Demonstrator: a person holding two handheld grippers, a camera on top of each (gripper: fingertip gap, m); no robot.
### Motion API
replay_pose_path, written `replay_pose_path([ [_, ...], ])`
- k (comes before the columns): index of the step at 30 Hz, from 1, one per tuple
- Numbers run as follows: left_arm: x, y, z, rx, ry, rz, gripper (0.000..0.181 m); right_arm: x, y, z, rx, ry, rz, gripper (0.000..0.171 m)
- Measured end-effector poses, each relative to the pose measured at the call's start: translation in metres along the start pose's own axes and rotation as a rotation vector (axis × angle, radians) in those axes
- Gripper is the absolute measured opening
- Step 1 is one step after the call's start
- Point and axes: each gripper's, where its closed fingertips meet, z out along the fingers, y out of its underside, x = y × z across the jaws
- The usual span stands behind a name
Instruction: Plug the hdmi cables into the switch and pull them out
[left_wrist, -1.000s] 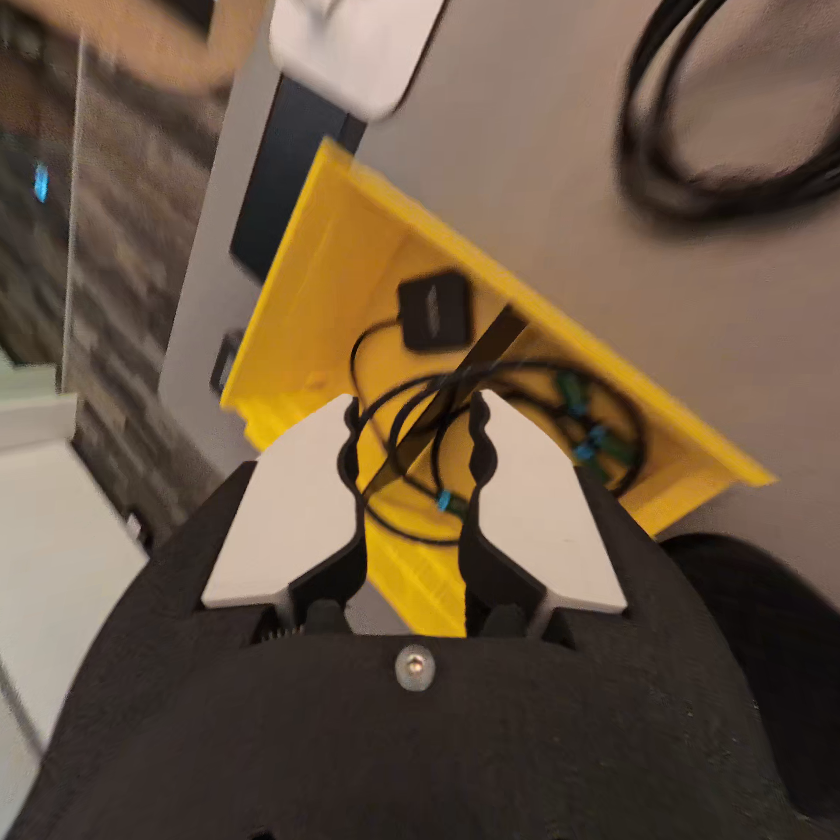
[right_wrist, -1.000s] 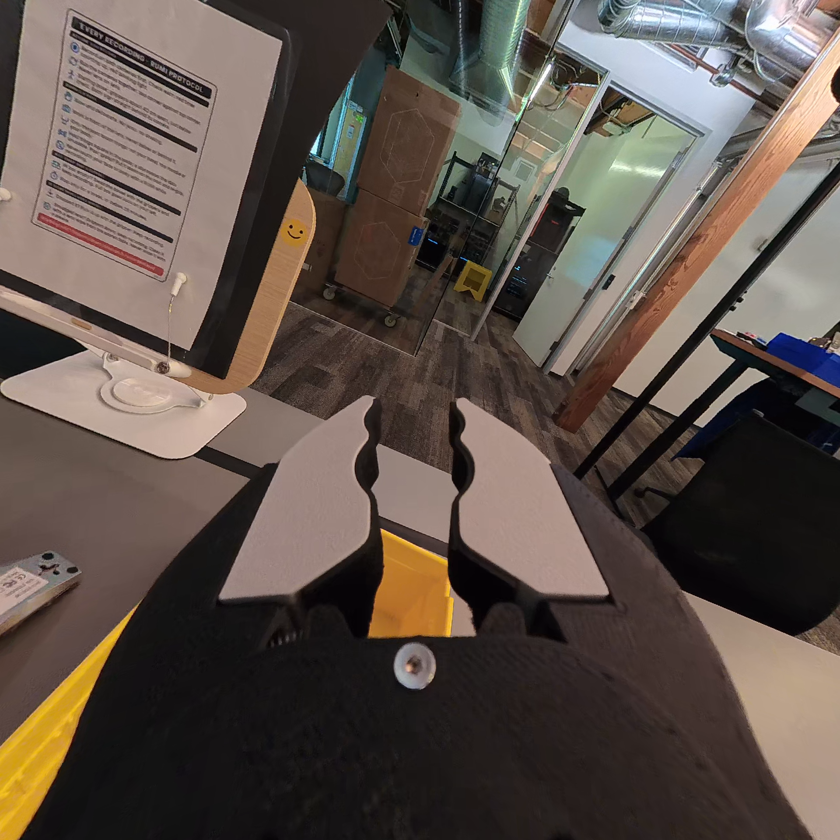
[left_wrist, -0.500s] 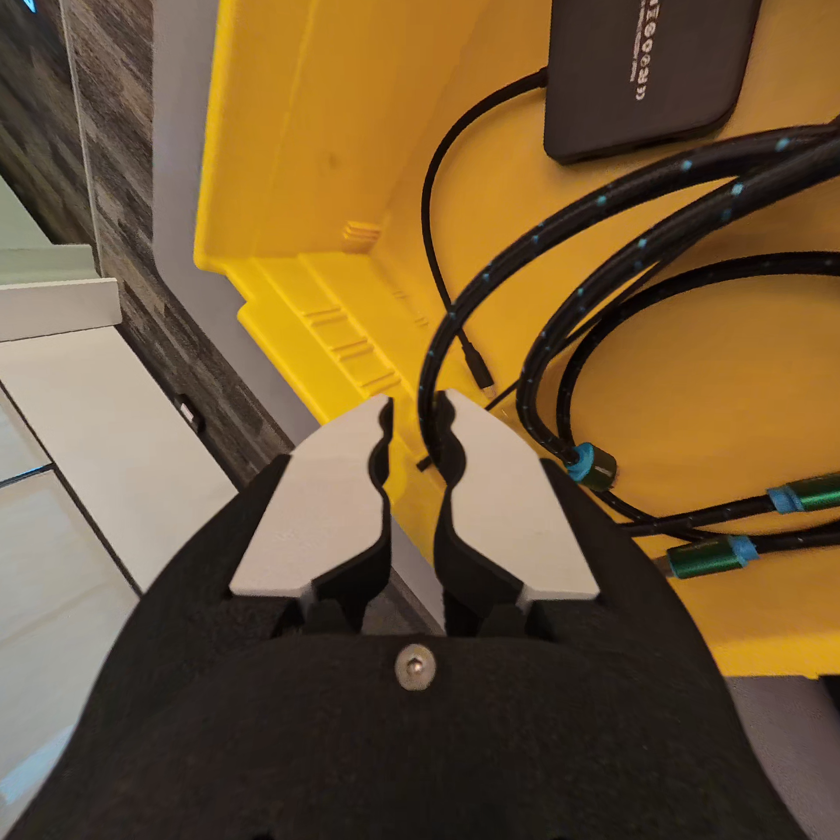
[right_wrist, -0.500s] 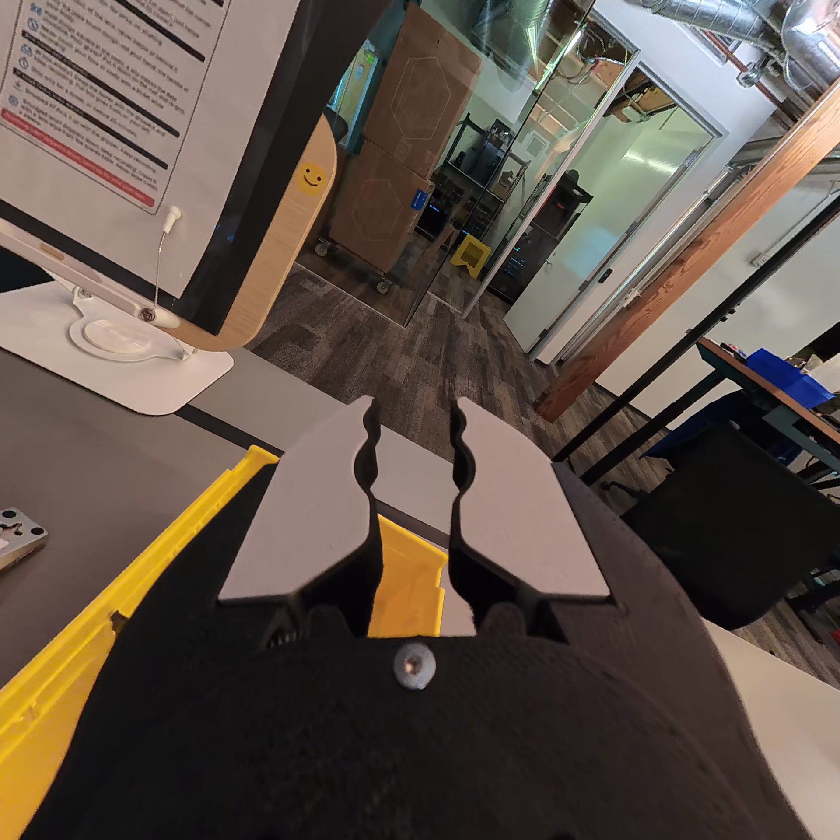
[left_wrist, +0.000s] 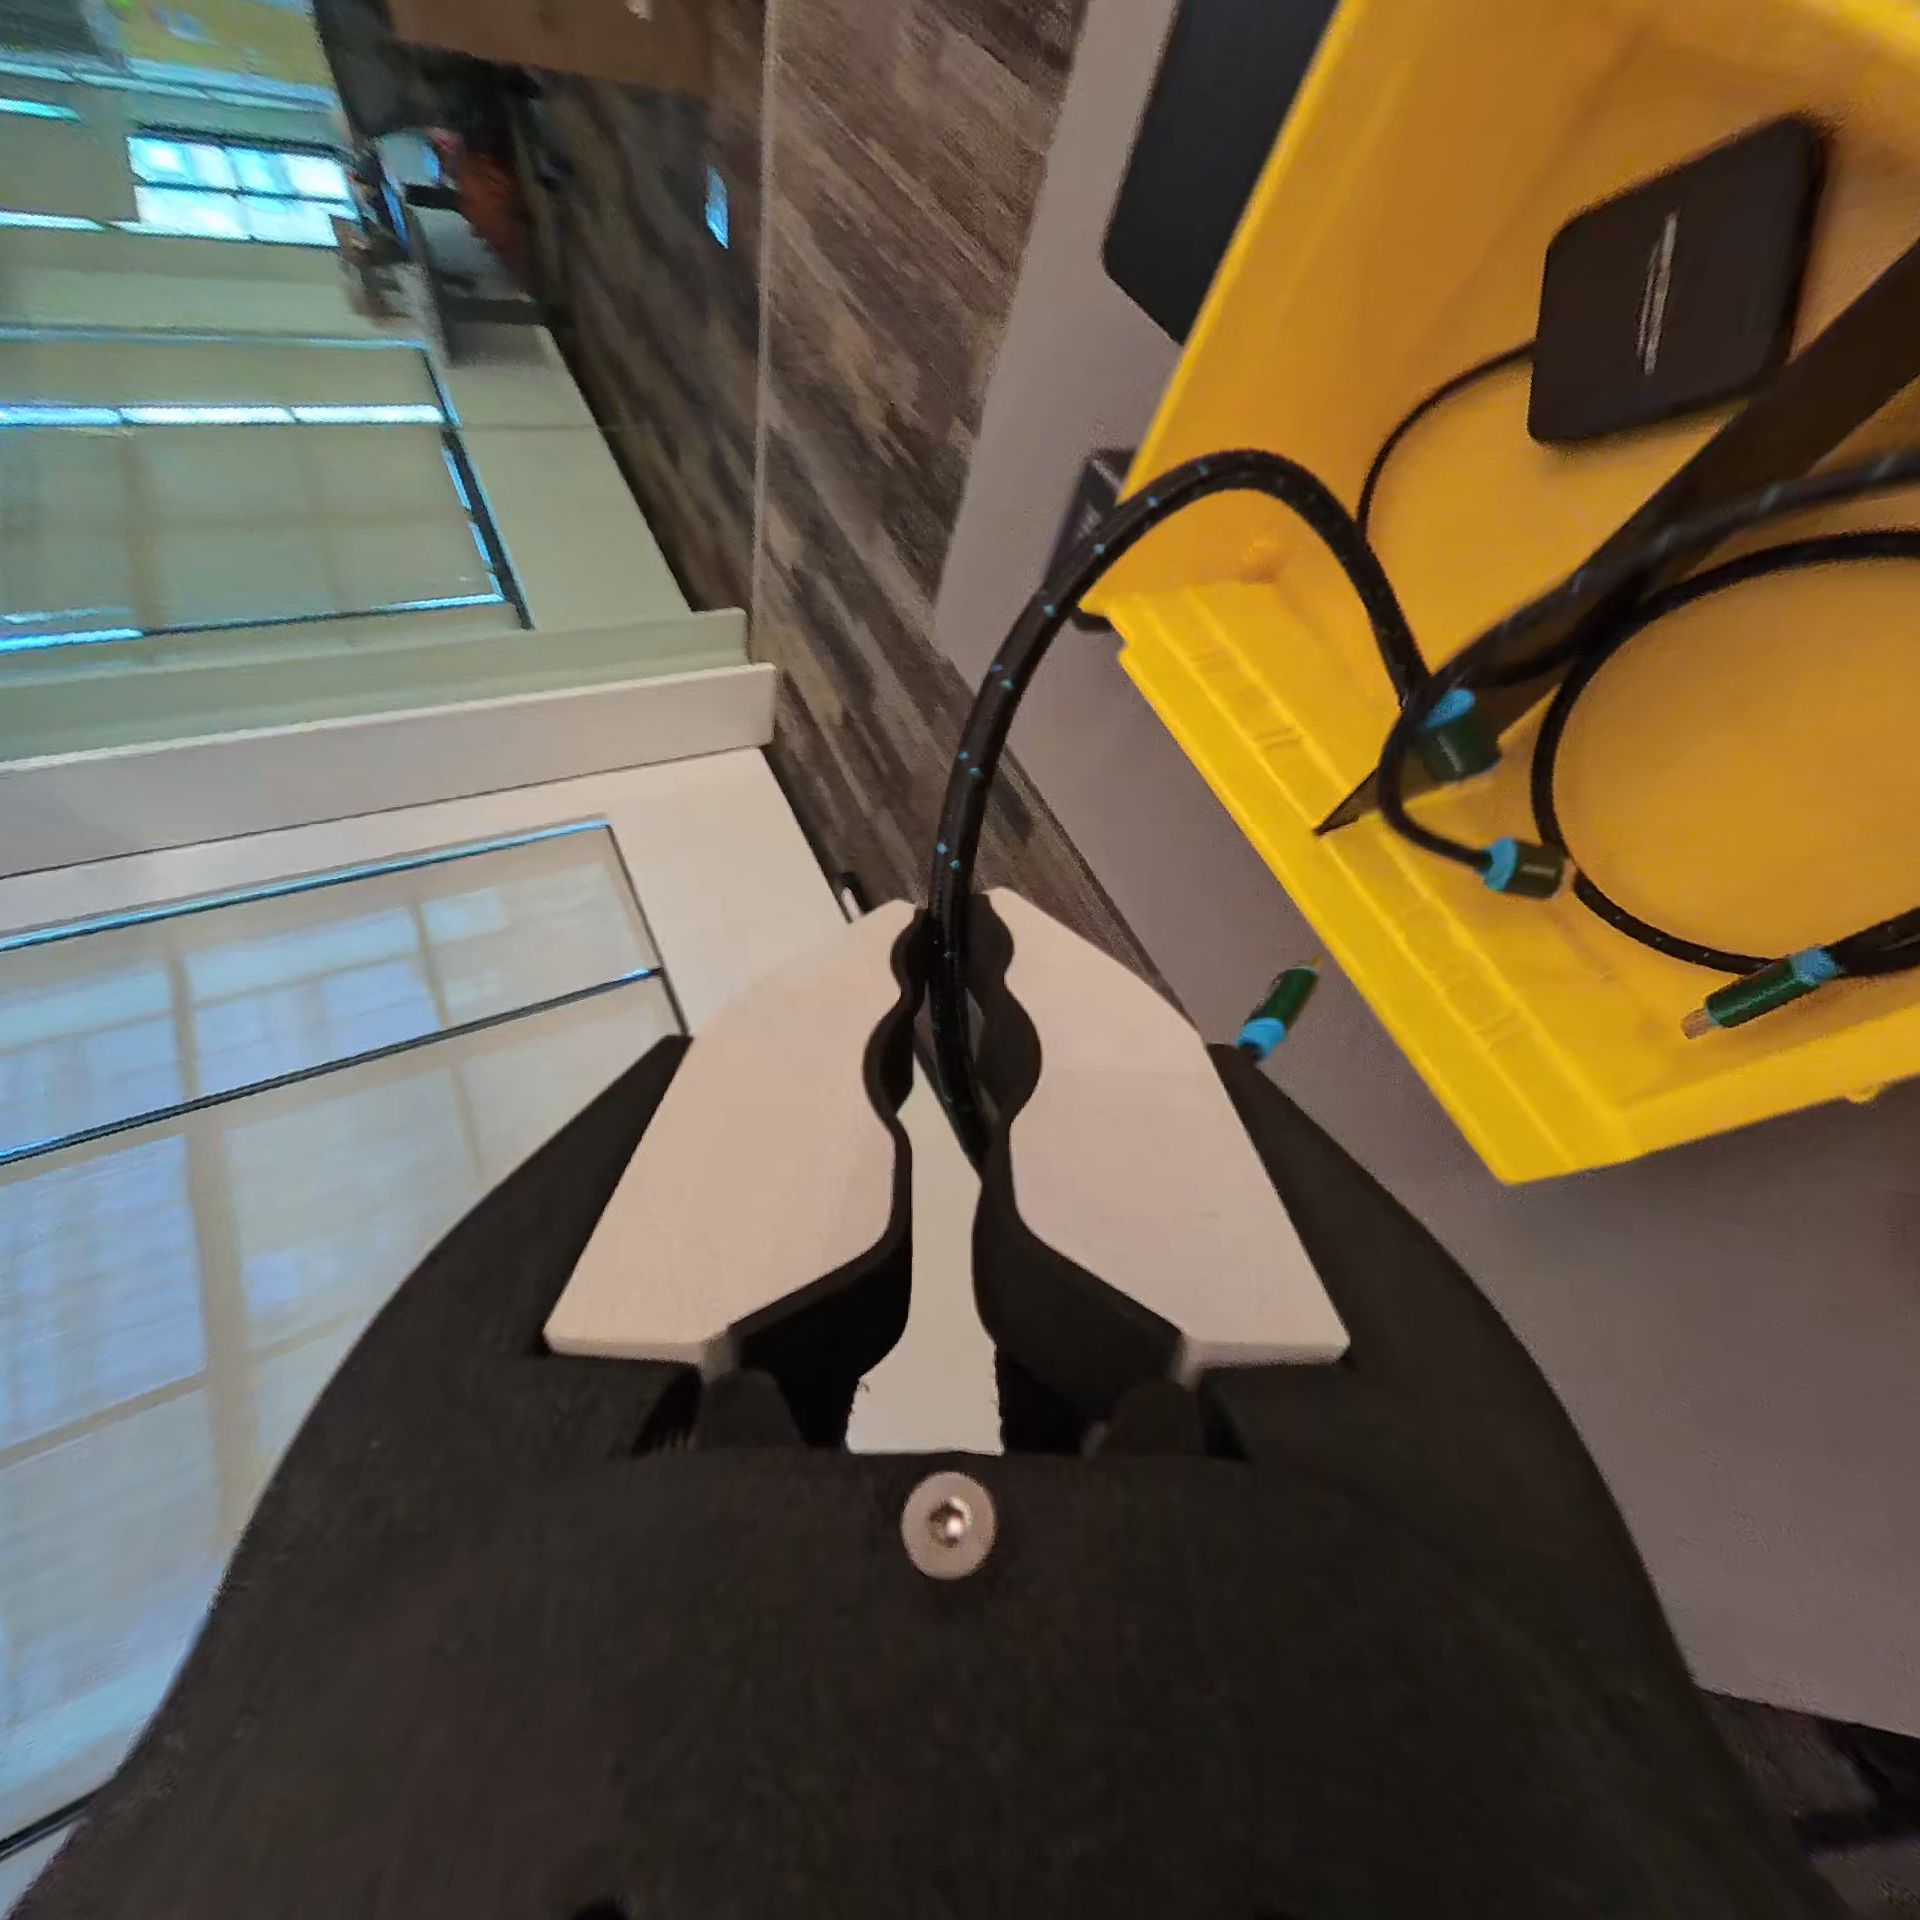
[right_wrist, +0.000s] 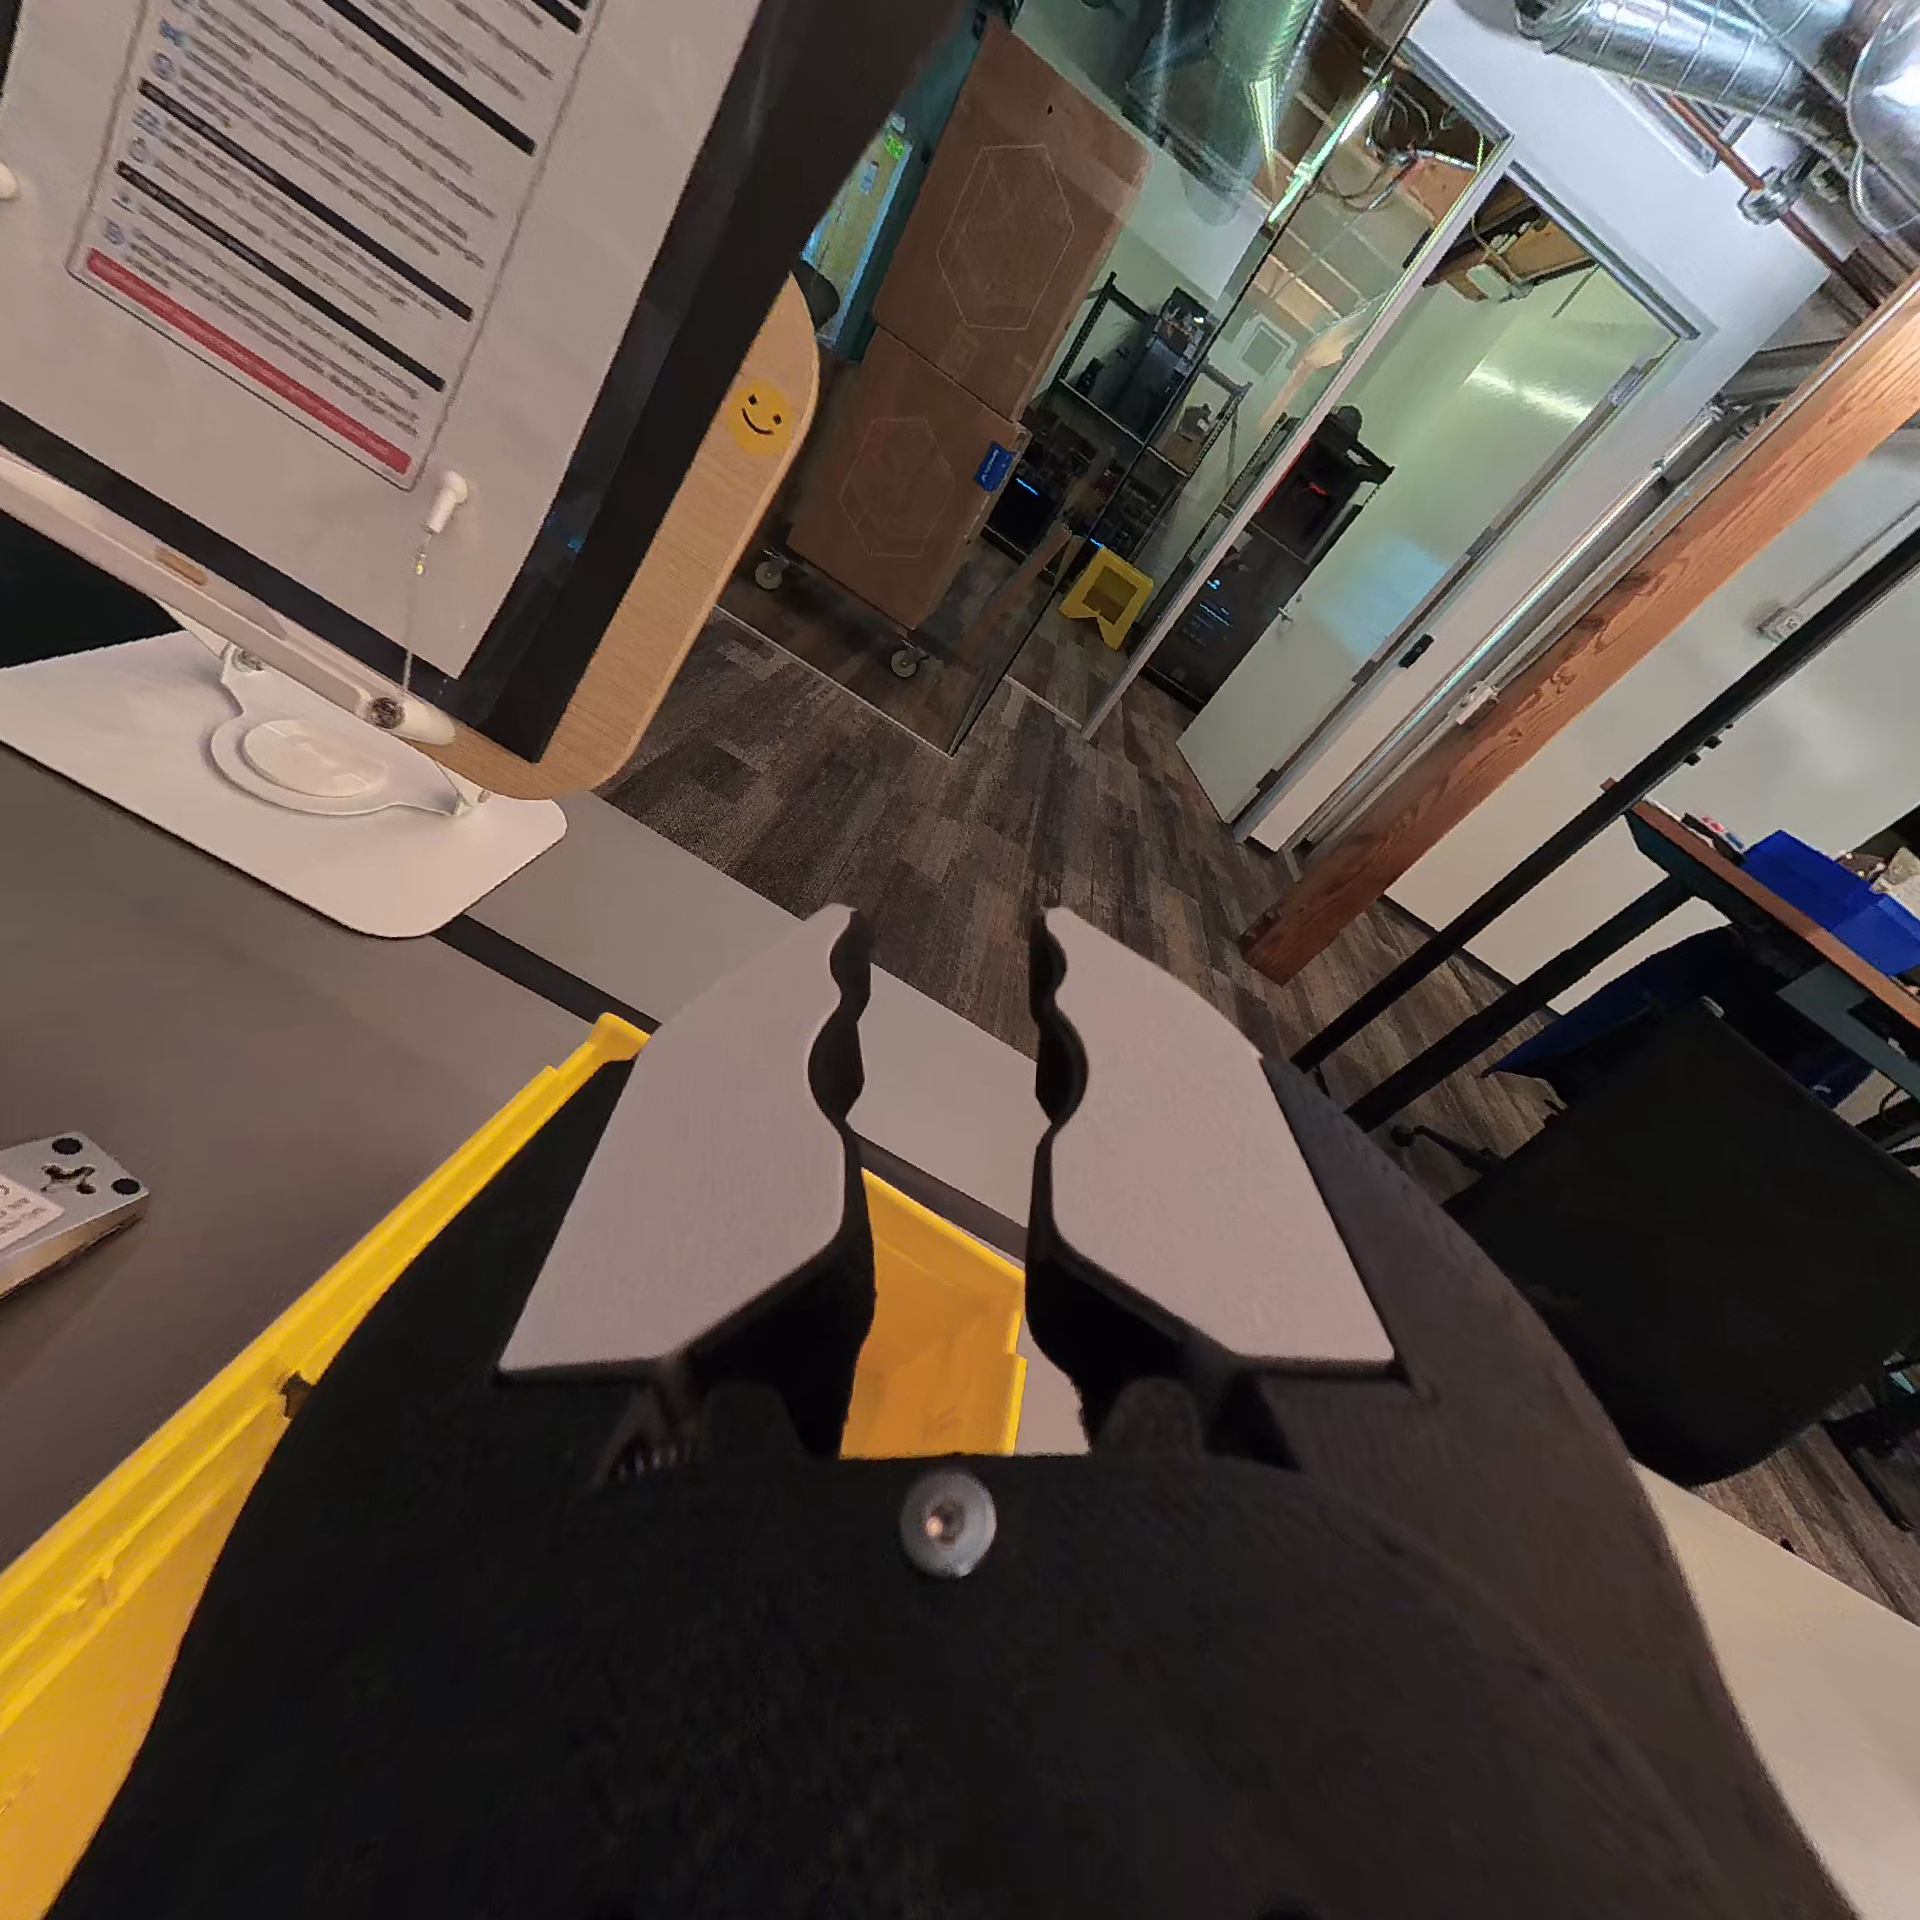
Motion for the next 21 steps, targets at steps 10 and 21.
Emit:
replay_pose_path([
  [10, 0.055, -0.148, -0.134, 0.408, 0.360, -0.044, 0.006, -0.017, -0.008, -0.012, 0.014, -0.056, -0.063, 0.030],
  [21, 0.178, -0.241, -0.110, 0.470, 0.700, 0.094, 0.006, -0.158, -0.053, -0.058, 0.248, -0.831, -0.019, 0.031],
])
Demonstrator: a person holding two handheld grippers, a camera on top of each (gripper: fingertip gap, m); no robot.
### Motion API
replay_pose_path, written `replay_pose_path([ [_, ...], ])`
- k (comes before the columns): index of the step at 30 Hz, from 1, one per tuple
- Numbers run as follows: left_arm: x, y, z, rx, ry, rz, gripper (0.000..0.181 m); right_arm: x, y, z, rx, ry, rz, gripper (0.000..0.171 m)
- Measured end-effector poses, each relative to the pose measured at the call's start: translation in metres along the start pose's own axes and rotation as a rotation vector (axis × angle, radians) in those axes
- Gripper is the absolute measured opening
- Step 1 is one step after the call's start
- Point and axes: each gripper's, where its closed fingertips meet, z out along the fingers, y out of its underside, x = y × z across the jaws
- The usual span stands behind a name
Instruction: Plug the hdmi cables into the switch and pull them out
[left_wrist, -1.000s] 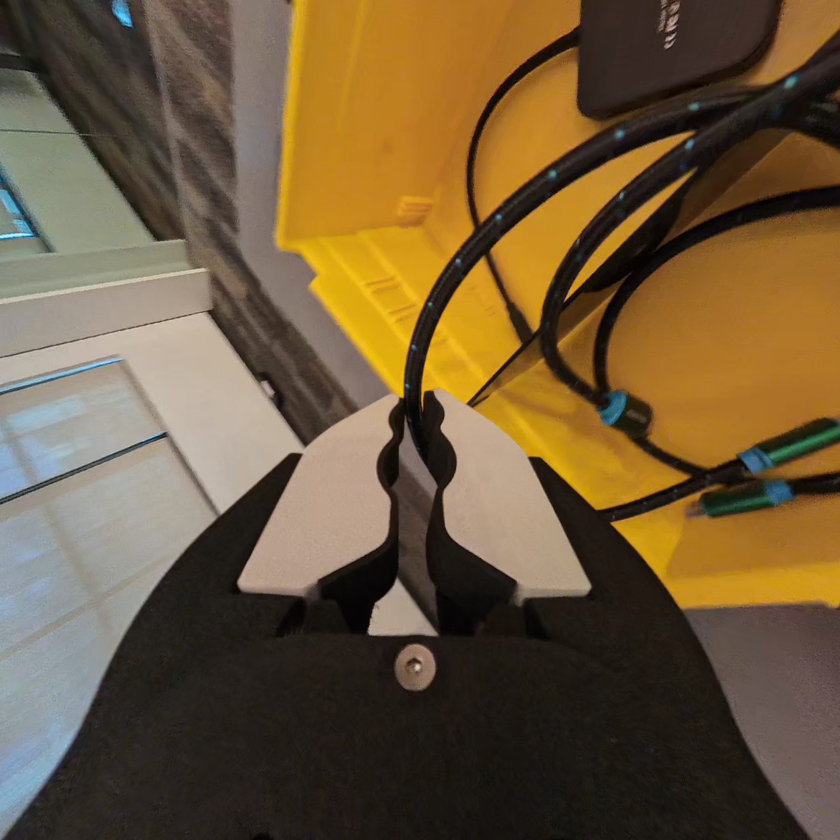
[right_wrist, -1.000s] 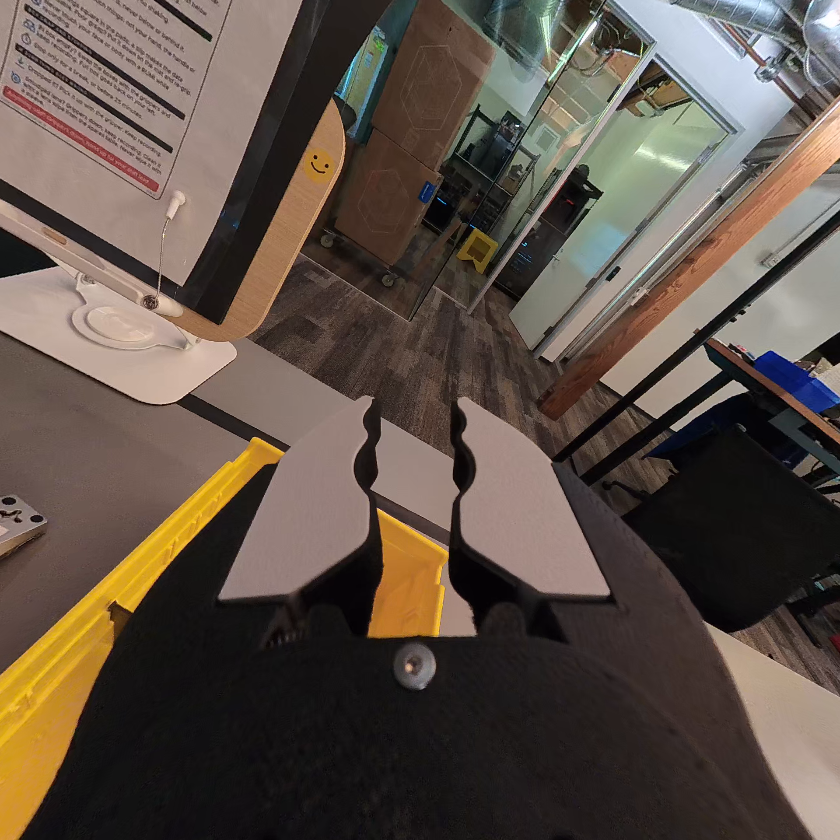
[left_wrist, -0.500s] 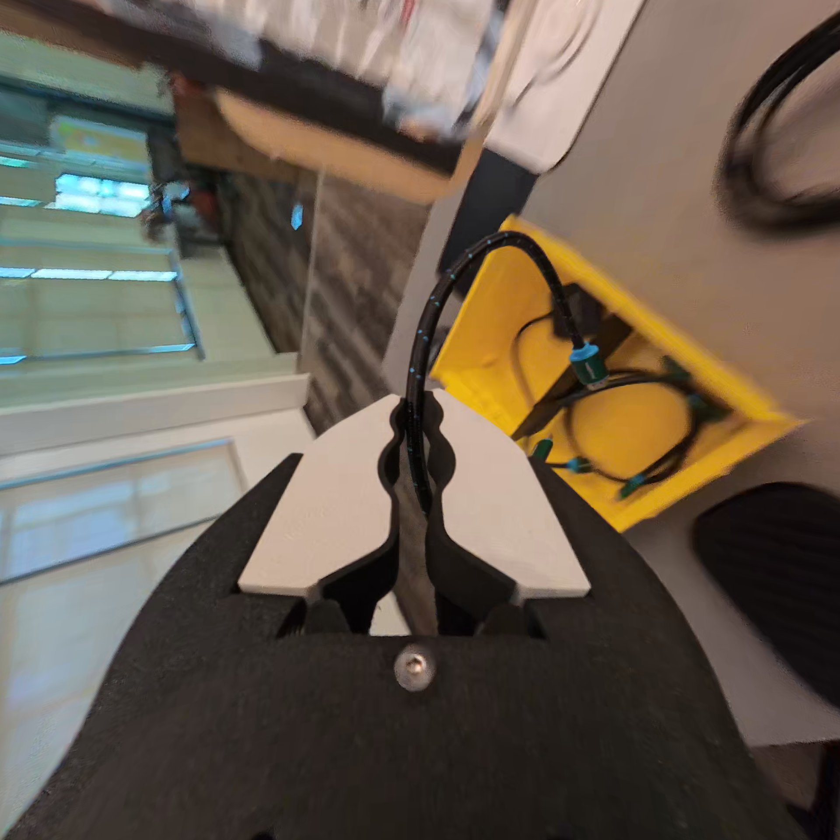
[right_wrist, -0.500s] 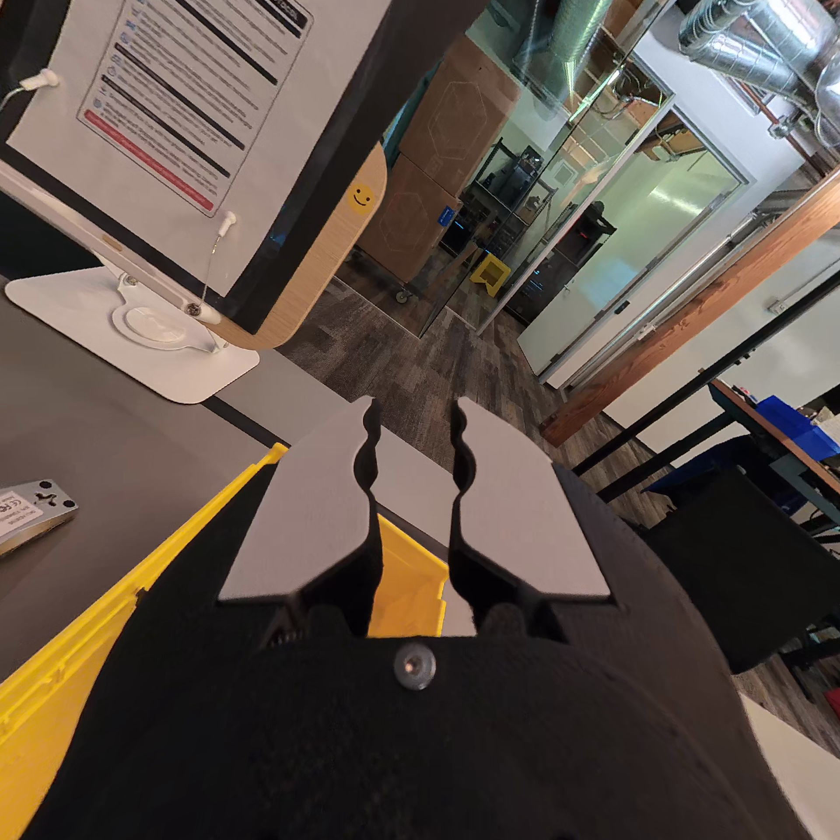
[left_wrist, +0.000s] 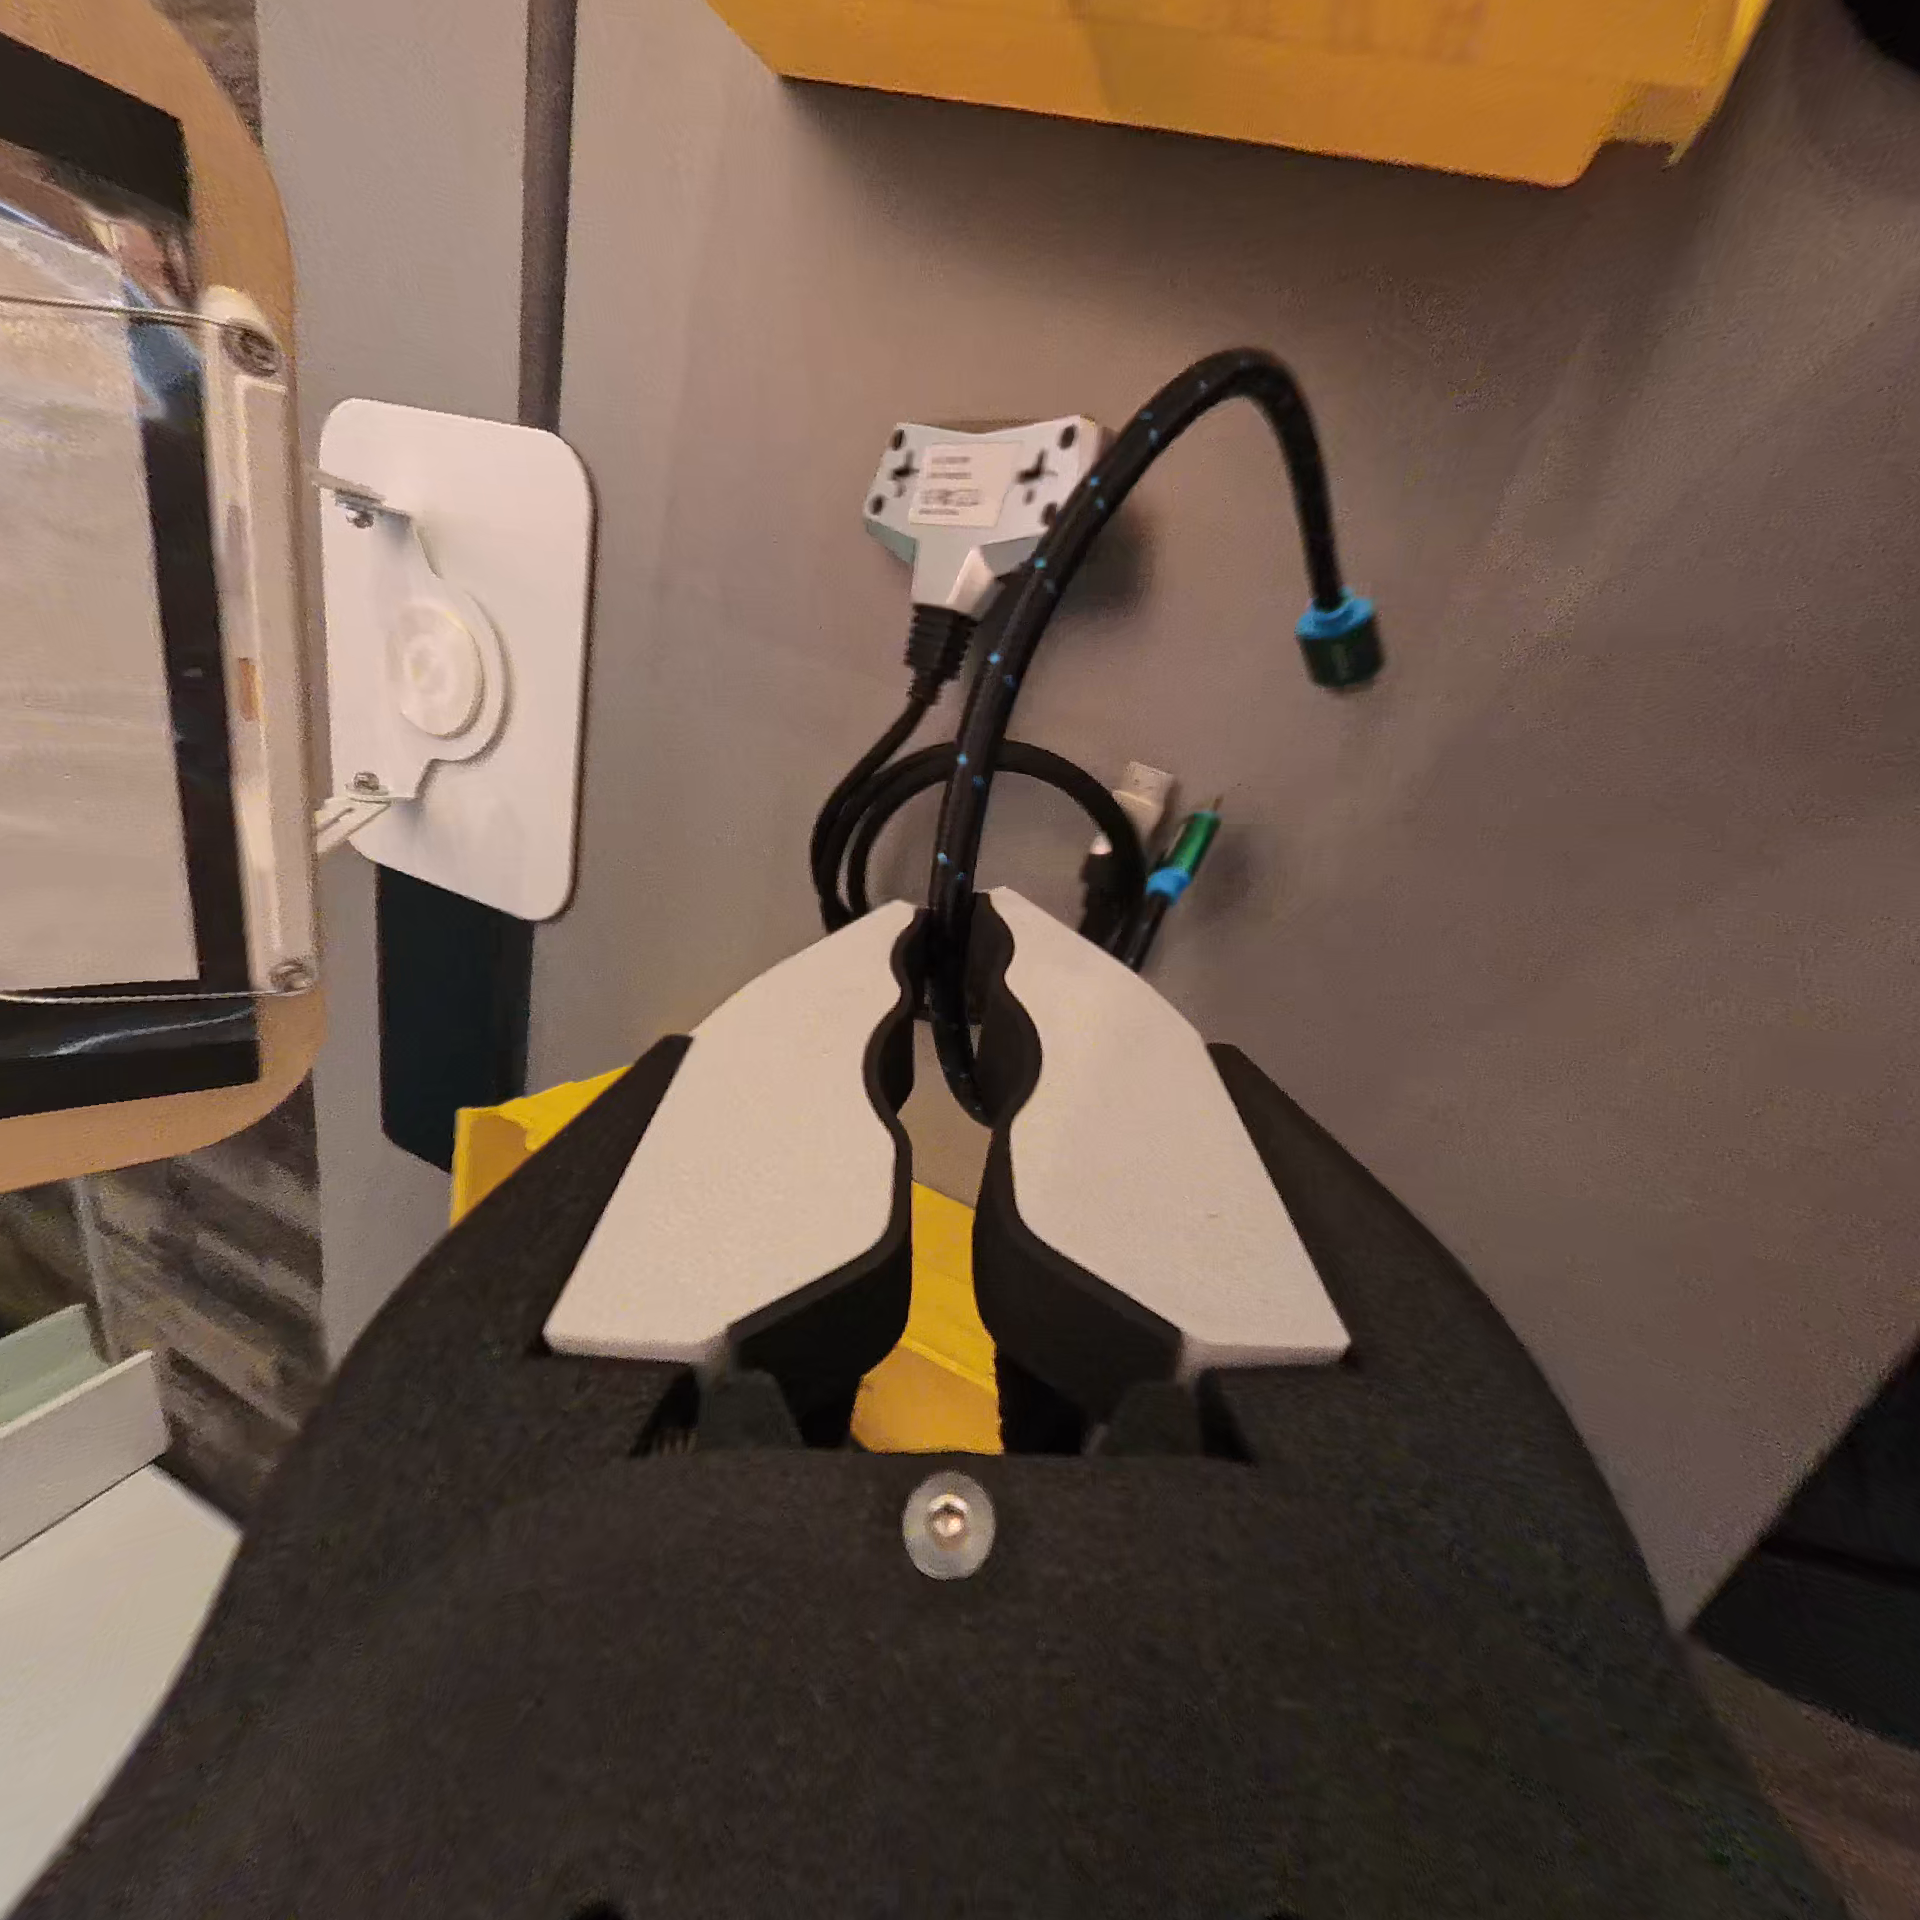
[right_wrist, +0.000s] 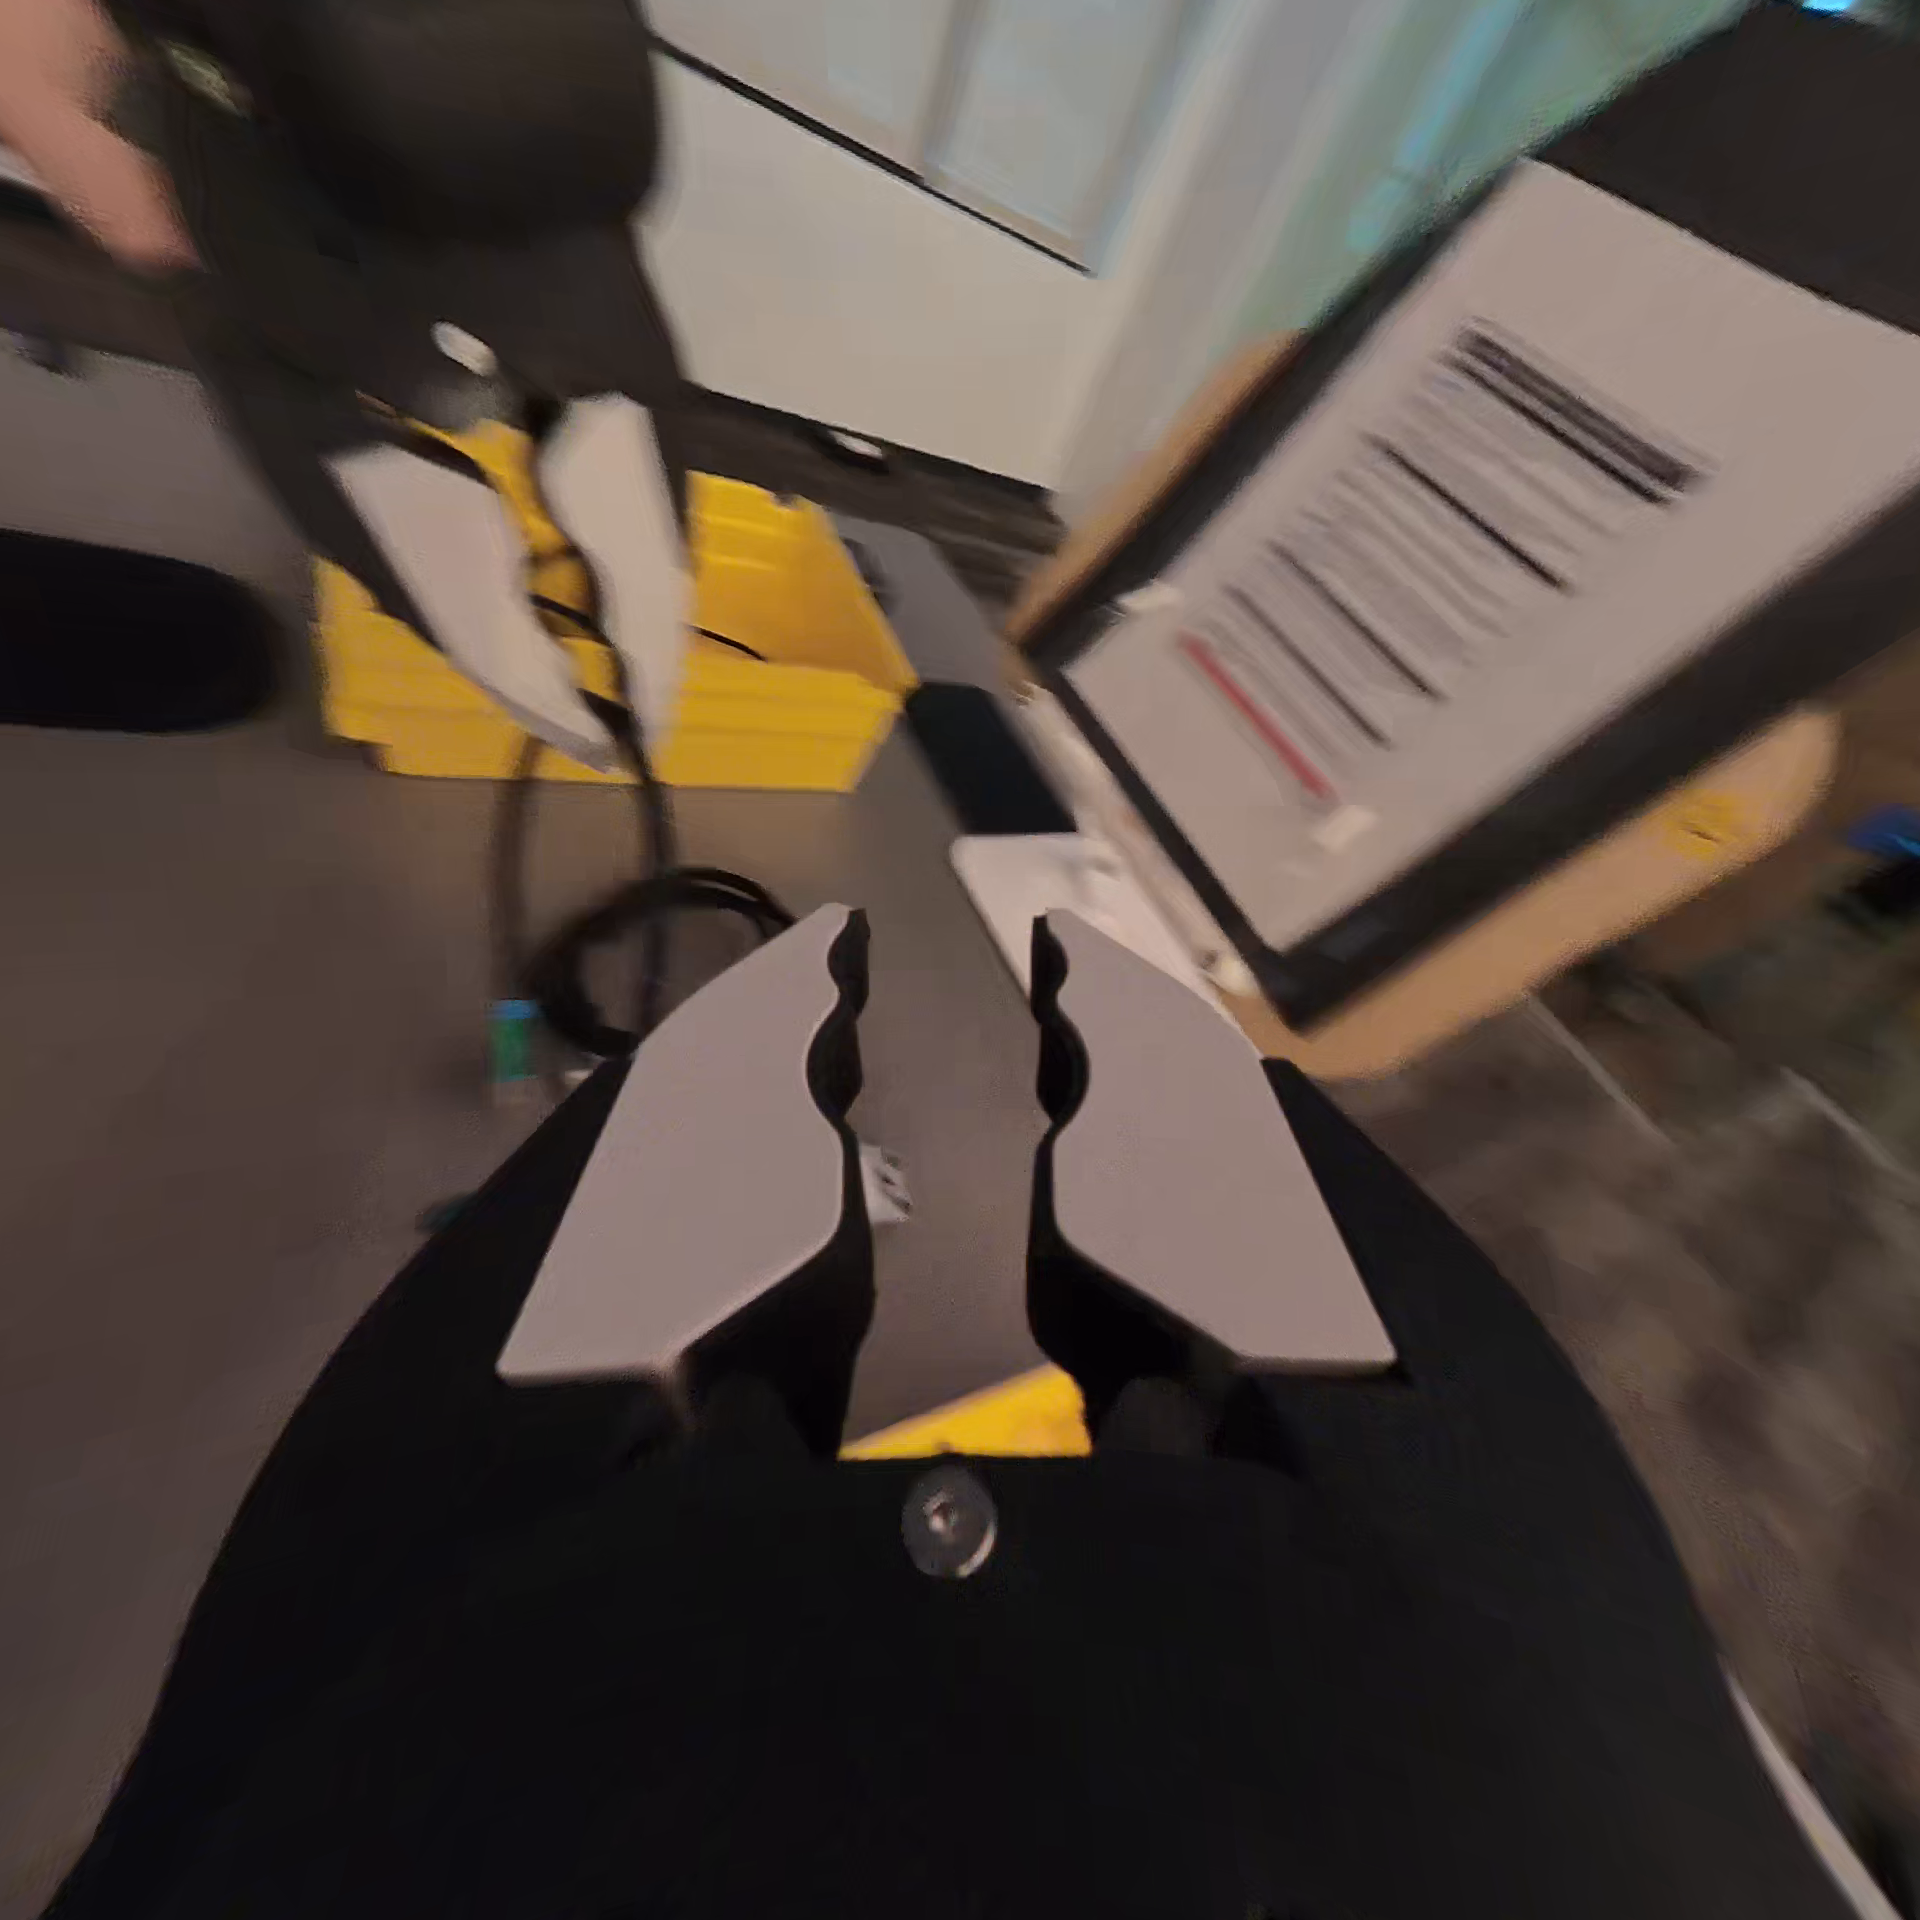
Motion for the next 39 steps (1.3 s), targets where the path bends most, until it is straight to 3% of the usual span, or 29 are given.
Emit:
replay_pose_path([
  [6, -0.008, -0.013, -0.005, 0.016, -0.023, 0.063, 0.006, -0.049, -0.009, 0.059, 0.057, -0.243, 0.114, 0.041],
  [9, -0.009, -0.026, -0.012, 0.073, -0.015, 0.071, 0.007, -0.078, 0.006, 0.088, -0.033, -0.335, 0.120, 0.043],
  [11, -0.011, -0.028, -0.014, 0.091, -0.007, 0.051, 0.010, -0.072, 0.015, 0.101, -0.080, -0.272, 0.124, 0.013],
  [12, -0.016, -0.026, -0.015, 0.110, -0.032, 0.033, 0.019, -0.072, 0.016, 0.102, -0.087, -0.288, 0.170, 0.004],
  [15, -0.027, -0.018, -0.024, 0.252, -0.046, -0.150, 0.059, -0.070, 0.012, 0.101, -0.062, -0.345, 0.310, 0.003],
  [18, -0.035, 0.001, -0.042, 0.524, -0.023, -0.442, 0.075, -0.062, 0.002, 0.094, -0.016, -0.306, 0.276, 0.003],
  [22, -0.023, 0.044, -0.056, 0.889, 0.009, -0.759, 0.065, -0.049, -0.027, 0.071, 0.121, -0.294, 0.292, 0.003],
  [27, 0.002, 0.067, -0.078, 1.406, 0.213, -0.920, 0.058, -0.037, -0.067, 0.030, 0.385, -0.371, 0.388, 0.003],
  [31, 0.021, 0.059, -0.077, 1.514, 0.410, -0.893, 0.055, -0.035, -0.086, 0.007, 0.546, -0.479, 0.482, 0.003],
  [35, 0.038, 0.039, -0.102, 1.696, 0.669, -0.816, 0.046, -0.036, -0.094, -0.002, 0.614, -0.512, 0.493, 0.002],
  [39, 0.051, 0.020, -0.103, 1.688, 0.753, -0.755, 0.044, -0.035, -0.092, 0.001, 0.610, -0.485, 0.483, 0.003],
])
